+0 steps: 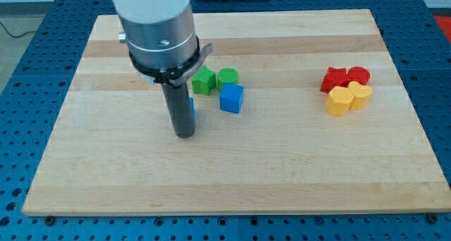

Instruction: Place blue triangle to the left of blue cube

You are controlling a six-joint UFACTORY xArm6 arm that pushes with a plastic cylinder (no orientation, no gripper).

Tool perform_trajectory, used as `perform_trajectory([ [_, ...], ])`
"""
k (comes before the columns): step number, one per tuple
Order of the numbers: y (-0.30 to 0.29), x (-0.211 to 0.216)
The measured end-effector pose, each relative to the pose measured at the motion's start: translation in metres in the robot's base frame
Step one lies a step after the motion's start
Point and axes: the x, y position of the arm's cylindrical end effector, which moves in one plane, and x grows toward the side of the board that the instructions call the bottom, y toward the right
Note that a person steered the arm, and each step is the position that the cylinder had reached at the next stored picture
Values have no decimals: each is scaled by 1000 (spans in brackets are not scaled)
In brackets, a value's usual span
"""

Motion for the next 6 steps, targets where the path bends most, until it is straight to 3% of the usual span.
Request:
perform_trajectory([
  [2,-10,-5],
  [3,-43,-11],
  [4,-31,-36],
  [6,6,-46],
])
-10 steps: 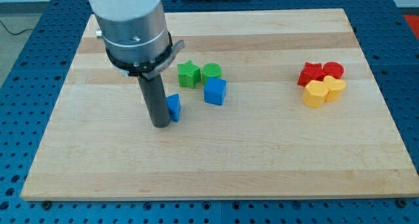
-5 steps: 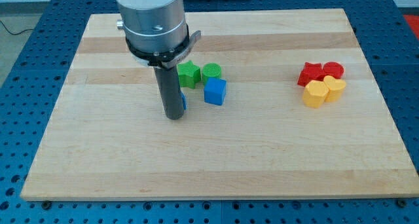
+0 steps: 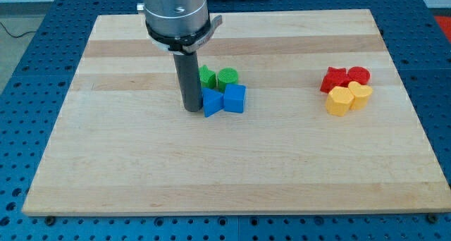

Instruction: Place blue triangle to the left of blue cube

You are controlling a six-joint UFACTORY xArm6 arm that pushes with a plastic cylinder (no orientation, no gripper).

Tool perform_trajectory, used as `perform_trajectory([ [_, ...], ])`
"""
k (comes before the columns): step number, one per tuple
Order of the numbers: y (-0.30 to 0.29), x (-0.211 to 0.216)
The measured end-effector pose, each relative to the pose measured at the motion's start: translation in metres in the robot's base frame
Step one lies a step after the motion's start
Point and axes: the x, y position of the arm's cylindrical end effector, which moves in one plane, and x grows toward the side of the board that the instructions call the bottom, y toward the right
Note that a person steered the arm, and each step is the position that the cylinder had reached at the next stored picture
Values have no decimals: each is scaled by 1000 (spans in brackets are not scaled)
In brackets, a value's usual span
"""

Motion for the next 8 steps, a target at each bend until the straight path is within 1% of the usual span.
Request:
perform_trajectory([
  [1,-17,19],
  [2,-18,57],
  [3,-7,64],
  [4,16,54],
  [6,21,21],
  [7,21,15],
  [8,31,22],
])
